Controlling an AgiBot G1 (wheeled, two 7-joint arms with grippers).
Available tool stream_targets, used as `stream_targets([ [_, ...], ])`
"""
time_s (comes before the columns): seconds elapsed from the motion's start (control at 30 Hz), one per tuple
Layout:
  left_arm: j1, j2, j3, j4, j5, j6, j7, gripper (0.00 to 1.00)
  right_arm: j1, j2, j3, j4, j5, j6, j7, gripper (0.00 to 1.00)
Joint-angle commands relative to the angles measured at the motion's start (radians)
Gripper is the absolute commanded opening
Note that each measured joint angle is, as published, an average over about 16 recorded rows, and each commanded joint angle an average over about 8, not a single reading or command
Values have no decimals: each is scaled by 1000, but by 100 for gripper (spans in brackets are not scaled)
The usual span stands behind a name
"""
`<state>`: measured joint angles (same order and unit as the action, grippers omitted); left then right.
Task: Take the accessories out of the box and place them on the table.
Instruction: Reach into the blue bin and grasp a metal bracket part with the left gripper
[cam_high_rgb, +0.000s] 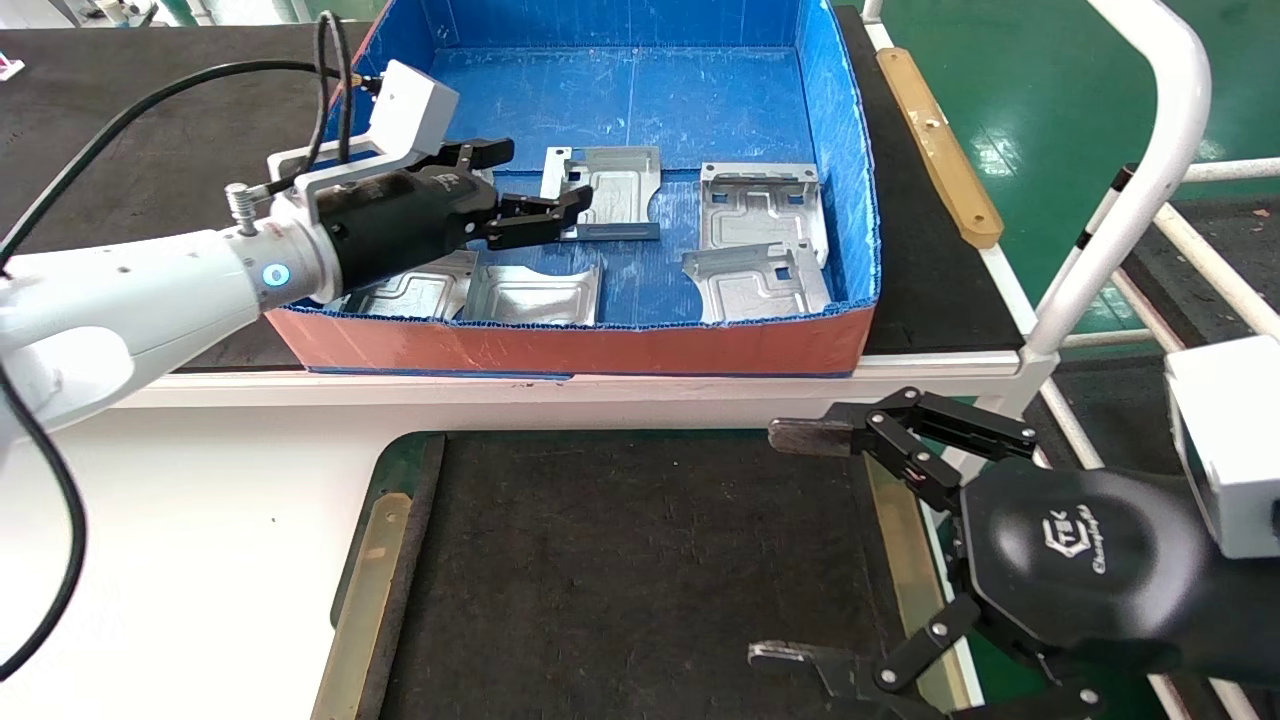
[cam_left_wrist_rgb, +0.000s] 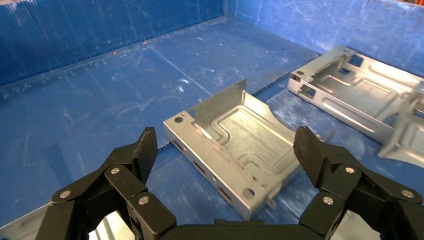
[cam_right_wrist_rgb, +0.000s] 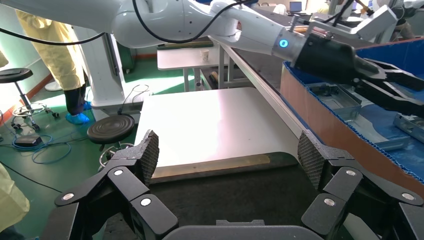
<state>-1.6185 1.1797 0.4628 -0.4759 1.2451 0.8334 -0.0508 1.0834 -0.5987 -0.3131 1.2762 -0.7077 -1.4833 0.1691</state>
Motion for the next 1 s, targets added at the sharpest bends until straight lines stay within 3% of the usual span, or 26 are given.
stream_targets([
  [0.03,-9,18,-1,21,1,-15,9,100,0,0,0,0,0,0,0,100],
  [0.7,-98,112,-3,232,19,-113,111,98,0,0,-1,0,1,0,0,100],
  [0.77,-102,116,-5,240,16,-111,115,80,0,0,-1,0,1,0,0,100],
  [0.93,-107,120,-7,245,13,-108,118,18,0,1,-1,0,1,1,0,100],
  [1.0,-106,119,-7,244,13,-108,117,2,0,1,-1,0,1,1,0,100],
])
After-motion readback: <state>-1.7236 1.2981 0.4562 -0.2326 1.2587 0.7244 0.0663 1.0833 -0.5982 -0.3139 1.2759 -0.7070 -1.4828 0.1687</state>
